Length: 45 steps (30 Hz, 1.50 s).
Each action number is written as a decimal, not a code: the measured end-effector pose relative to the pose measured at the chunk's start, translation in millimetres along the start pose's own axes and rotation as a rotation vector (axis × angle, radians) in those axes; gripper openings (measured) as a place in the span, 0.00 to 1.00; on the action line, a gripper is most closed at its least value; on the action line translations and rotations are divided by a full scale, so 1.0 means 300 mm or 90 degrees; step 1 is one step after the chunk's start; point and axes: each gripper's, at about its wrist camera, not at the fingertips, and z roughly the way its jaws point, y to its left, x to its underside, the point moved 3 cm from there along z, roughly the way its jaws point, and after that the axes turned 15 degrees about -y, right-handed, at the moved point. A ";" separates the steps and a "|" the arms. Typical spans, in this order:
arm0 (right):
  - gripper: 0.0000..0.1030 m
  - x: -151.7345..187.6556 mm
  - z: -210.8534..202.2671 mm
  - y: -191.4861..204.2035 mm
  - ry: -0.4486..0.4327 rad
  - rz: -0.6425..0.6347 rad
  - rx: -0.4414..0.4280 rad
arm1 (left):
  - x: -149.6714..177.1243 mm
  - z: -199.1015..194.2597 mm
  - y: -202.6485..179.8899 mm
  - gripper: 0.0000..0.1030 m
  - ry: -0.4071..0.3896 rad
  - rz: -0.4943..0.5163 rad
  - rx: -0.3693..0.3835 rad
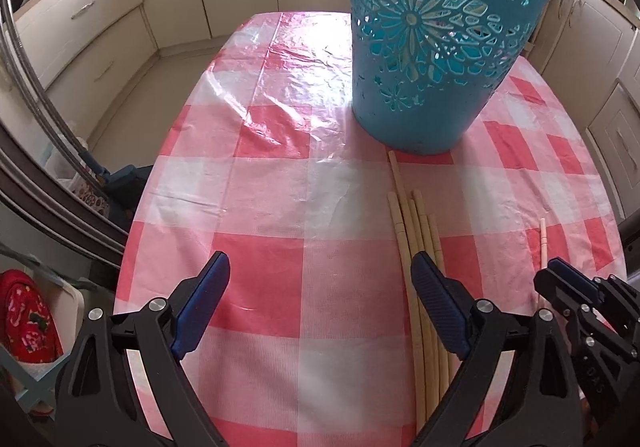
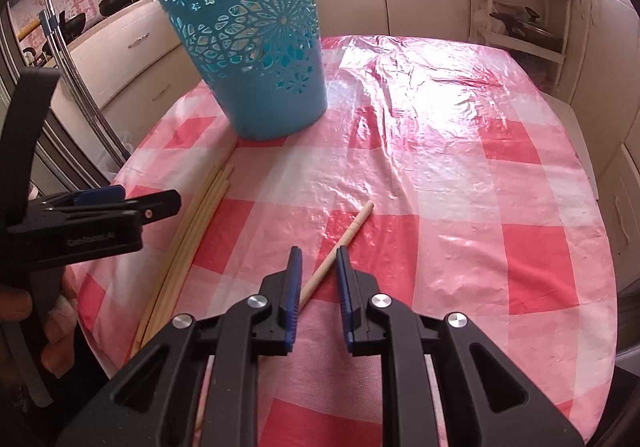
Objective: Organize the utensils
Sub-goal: 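Grasp a chopstick with the left tool while the right tool reaches a loose chopstick, then lift the chopstick with the left tool into the basket while the right tool grips a loose chopstick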
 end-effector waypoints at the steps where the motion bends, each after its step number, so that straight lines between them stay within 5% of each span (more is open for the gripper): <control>1: 0.17 0.000 0.000 -0.002 0.001 0.008 -0.003 | 0.001 0.008 -0.002 0.86 0.004 -0.001 -0.002; 10: 0.18 -0.017 0.013 -0.019 0.012 0.018 -0.006 | -0.015 0.026 -0.026 0.84 0.006 0.013 0.001; 18: 0.18 -0.040 0.055 0.010 0.038 -0.062 0.005 | -0.015 0.023 -0.041 0.66 0.016 0.027 0.018; 23: 0.15 -0.064 0.091 0.042 0.059 -0.240 0.017 | -0.032 0.027 -0.031 0.30 0.008 0.058 0.073; 26: 0.15 -0.075 0.084 0.035 0.064 -0.256 0.013 | -0.040 0.028 -0.011 0.14 0.017 0.061 0.115; 32: 0.32 -0.054 0.073 -0.013 0.070 -0.108 -0.013 | -0.048 0.033 0.009 0.10 0.028 0.063 0.122; 34: 0.30 -0.051 0.067 -0.009 0.068 -0.078 -0.023 | -0.048 0.033 0.011 0.07 0.034 0.055 0.131; 36: 0.16 -0.042 0.063 0.025 0.070 -0.126 -0.030 | -0.044 0.035 0.014 0.05 0.045 0.027 0.158; 39: 0.14 -0.037 0.065 0.070 0.083 -0.188 -0.039 | -0.036 0.037 0.015 0.05 0.050 0.034 0.152; 45: 0.14 -0.047 0.068 0.047 0.083 -0.148 -0.025 | -0.023 0.023 -0.023 0.08 0.040 0.131 0.092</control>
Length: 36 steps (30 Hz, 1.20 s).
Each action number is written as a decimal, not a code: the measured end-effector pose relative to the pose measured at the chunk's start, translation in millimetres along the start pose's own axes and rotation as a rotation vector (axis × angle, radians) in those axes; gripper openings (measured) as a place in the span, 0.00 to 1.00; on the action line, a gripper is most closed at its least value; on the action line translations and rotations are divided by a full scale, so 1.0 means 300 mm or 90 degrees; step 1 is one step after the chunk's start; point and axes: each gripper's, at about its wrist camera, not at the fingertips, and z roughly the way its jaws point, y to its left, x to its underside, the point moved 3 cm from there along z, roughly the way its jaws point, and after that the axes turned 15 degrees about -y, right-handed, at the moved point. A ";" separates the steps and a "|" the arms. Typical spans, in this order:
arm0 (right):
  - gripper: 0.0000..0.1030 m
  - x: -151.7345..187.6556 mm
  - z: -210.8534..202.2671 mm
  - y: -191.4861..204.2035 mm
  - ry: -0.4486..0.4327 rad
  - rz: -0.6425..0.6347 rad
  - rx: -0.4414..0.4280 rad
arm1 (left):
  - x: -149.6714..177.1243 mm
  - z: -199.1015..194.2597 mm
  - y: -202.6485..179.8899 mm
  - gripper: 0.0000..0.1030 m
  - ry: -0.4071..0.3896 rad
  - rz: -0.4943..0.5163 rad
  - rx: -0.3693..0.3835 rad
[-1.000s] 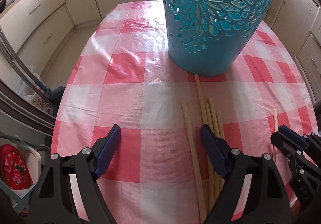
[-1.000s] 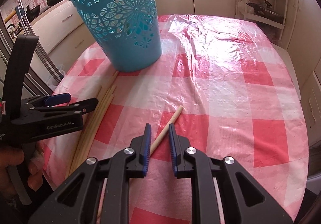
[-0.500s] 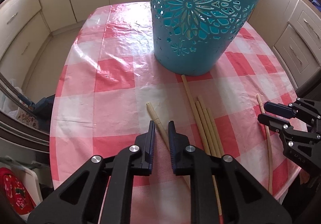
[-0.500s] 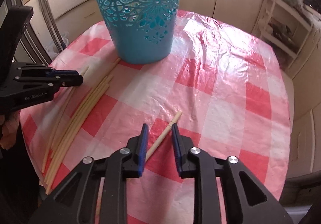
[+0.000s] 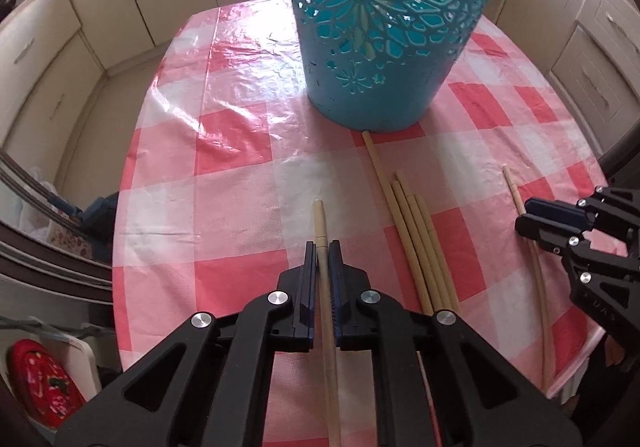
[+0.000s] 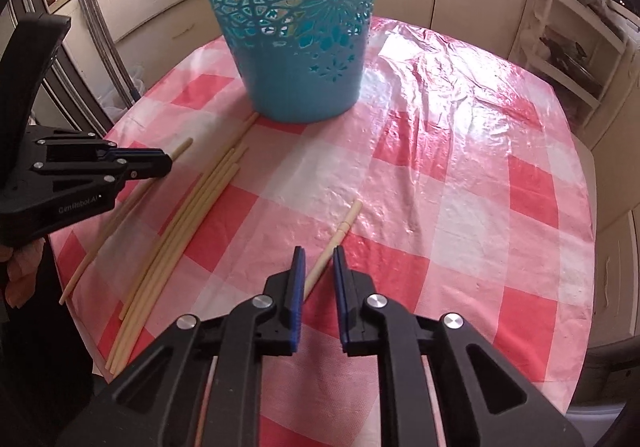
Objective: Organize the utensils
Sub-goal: 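Lift the chopstick with the left tool into the basket while the right tool grips a loose chopstick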
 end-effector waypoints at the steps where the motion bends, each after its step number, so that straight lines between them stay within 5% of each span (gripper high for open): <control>1: 0.14 0.002 -0.003 0.005 -0.003 0.000 -0.002 | 0.001 -0.002 -0.015 0.08 -0.002 0.029 -0.014; 4: 0.14 0.012 -0.018 0.014 -0.019 0.010 -0.004 | -0.002 -0.008 -0.025 0.05 0.007 0.040 -0.009; 10: 0.14 0.033 -0.024 -0.017 -0.066 0.062 -0.024 | -0.037 -0.135 0.050 0.05 -0.005 -0.098 0.103; 15: 0.14 0.031 -0.022 -0.018 -0.074 0.071 -0.023 | -0.169 -0.348 0.102 0.05 -0.102 -0.141 0.148; 21: 0.15 0.041 -0.026 -0.038 -0.082 0.093 -0.035 | -0.396 -0.582 0.116 0.05 -0.279 -0.158 0.181; 29: 0.15 0.043 -0.027 -0.049 -0.088 0.103 -0.046 | -0.668 -0.679 0.063 0.05 -0.486 -0.158 0.140; 36: 0.17 0.046 -0.028 -0.057 -0.094 0.112 -0.061 | -0.814 -0.577 0.047 0.05 -0.576 -0.181 0.029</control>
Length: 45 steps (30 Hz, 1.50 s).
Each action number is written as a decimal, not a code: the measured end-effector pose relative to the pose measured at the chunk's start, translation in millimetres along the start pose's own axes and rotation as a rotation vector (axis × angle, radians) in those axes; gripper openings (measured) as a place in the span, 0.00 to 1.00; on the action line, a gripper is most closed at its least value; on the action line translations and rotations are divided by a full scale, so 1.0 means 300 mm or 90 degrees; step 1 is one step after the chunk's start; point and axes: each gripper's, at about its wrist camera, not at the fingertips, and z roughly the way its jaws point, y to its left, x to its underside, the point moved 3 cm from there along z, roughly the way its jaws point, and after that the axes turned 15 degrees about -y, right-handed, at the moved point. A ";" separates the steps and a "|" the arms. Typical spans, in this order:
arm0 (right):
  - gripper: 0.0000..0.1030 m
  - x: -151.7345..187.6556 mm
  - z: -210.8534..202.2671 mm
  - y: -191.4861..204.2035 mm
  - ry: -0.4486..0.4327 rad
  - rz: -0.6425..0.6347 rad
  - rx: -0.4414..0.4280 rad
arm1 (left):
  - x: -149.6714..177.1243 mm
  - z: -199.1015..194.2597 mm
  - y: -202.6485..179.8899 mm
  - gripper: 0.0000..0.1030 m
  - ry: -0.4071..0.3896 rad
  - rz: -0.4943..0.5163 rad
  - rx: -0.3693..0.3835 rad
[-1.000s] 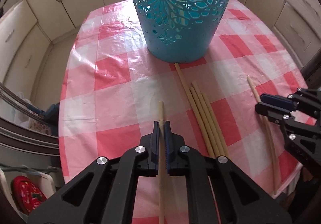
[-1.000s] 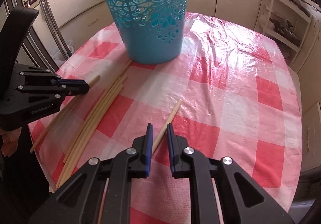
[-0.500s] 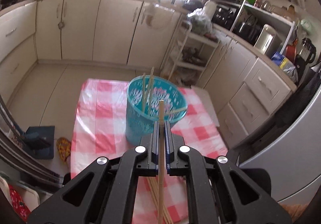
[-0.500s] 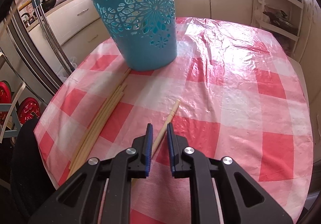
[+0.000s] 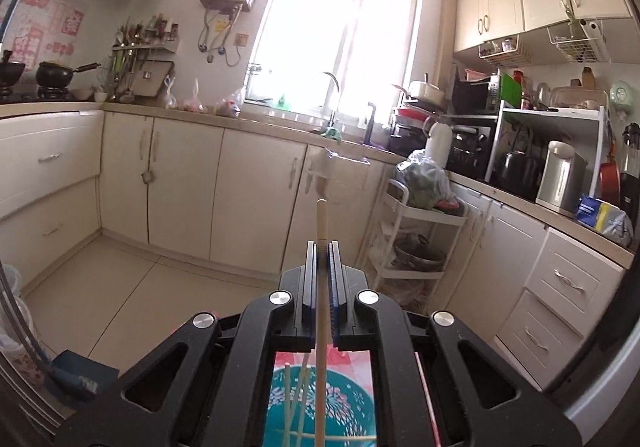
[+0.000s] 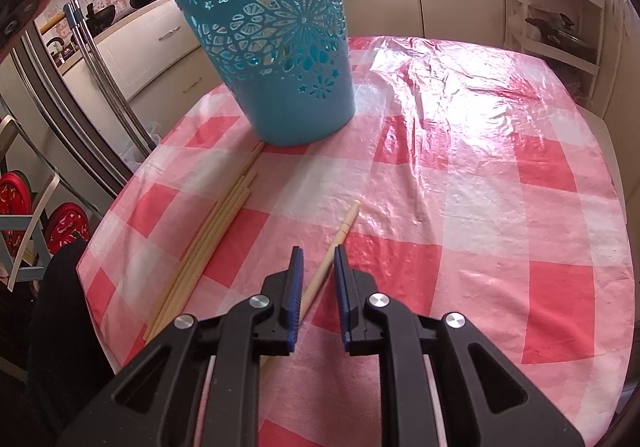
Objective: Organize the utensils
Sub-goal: 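Lift the chopstick with the left tool into the basket while the right tool grips a loose chopstick, then lift the wooden chopstick with the right tool over the blue basket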
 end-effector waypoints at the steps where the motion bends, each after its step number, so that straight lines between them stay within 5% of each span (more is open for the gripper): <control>1: 0.18 -0.001 0.001 0.000 0.000 0.001 -0.003 | 0.008 0.022 0.003 0.05 -0.008 0.003 -0.011; 7: 0.26 0.000 0.004 0.020 0.001 -0.025 -0.007 | 0.121 0.140 0.041 0.05 -0.003 0.011 -0.066; 16: 0.34 0.001 0.011 0.047 0.000 -0.049 -0.006 | 0.335 0.157 0.088 0.06 0.091 0.037 -0.091; 19: 0.34 0.001 0.009 0.041 -0.001 -0.039 -0.010 | 0.366 0.129 0.107 0.21 0.121 0.042 -0.100; 22: 0.34 -0.001 0.006 0.028 0.000 -0.014 -0.020 | 0.360 0.057 0.137 0.45 0.119 0.034 -0.119; 26: 0.29 -0.007 0.002 0.010 0.007 0.019 -0.021 | 0.333 -0.069 0.199 0.60 0.115 0.020 -0.138; 30: 0.23 -0.005 0.008 0.054 0.019 -0.058 0.027 | 0.342 -0.193 0.273 0.63 0.130 0.003 -0.156; 33: 0.09 0.005 0.012 0.108 0.048 -0.164 0.014 | 0.370 -0.284 0.331 0.63 0.153 -0.011 -0.169; 36: 0.08 0.002 0.011 0.104 0.082 -0.171 -0.008 | 0.392 -0.364 0.367 0.63 0.169 -0.014 -0.174; 45: 0.07 0.007 0.006 0.107 0.097 -0.153 0.056 | 0.482 -0.535 0.417 0.70 0.226 -0.037 -0.195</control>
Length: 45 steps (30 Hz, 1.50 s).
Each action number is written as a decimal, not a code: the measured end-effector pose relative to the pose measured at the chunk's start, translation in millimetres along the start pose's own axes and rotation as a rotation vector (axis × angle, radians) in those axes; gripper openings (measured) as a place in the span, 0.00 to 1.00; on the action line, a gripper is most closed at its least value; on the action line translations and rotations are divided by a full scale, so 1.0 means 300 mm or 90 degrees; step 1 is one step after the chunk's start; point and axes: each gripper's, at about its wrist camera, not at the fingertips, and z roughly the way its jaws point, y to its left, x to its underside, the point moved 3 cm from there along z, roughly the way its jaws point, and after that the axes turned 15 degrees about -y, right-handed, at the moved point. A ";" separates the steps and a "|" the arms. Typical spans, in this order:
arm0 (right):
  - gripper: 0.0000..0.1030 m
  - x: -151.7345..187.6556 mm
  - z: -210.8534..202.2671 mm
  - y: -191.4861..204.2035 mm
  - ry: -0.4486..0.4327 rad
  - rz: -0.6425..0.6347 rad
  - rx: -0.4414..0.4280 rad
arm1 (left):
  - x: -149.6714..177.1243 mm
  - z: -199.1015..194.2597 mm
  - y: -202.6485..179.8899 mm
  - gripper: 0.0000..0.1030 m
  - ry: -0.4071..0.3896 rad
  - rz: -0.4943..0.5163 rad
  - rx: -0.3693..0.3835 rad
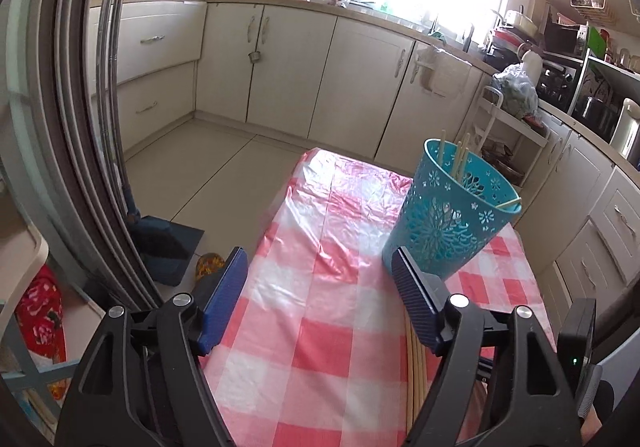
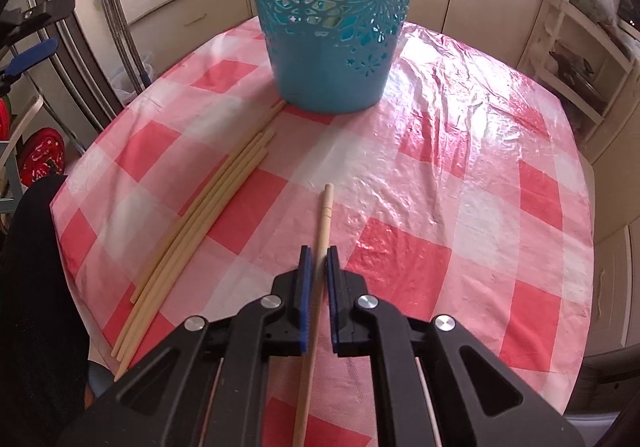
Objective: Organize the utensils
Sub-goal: 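Lift the wooden chopstick with the right tool over the blue basket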
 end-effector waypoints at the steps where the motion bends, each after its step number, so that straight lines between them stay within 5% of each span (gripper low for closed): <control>1: 0.06 0.001 0.002 0.003 -0.001 0.007 -0.005 | 0.016 -0.012 0.005 0.72 0.006 -0.001 0.000; 5: 0.06 -0.002 -0.030 -0.004 -0.010 0.096 -0.068 | 0.054 -0.038 0.015 0.79 0.023 0.009 -0.005; 14: 0.06 -0.204 -0.287 -0.034 -0.176 0.224 -0.205 | 0.080 -0.051 0.079 0.82 0.052 -0.011 -0.032; 26: 0.06 -0.559 -0.454 -0.058 -0.339 0.209 -0.240 | 0.073 -0.063 0.066 0.83 0.053 -0.014 -0.025; 30: 0.06 -0.676 -0.512 -0.077 -0.390 0.191 -0.220 | 0.070 -0.063 0.071 0.83 0.052 -0.019 -0.027; 36: 0.06 -0.796 -0.472 -0.079 -0.435 0.133 -0.112 | 0.054 -0.075 0.064 0.83 0.038 -0.007 -0.029; 45: 0.06 -0.735 -0.172 -0.076 -0.331 0.103 -0.035 | 0.046 -0.083 0.077 0.84 0.031 0.006 -0.041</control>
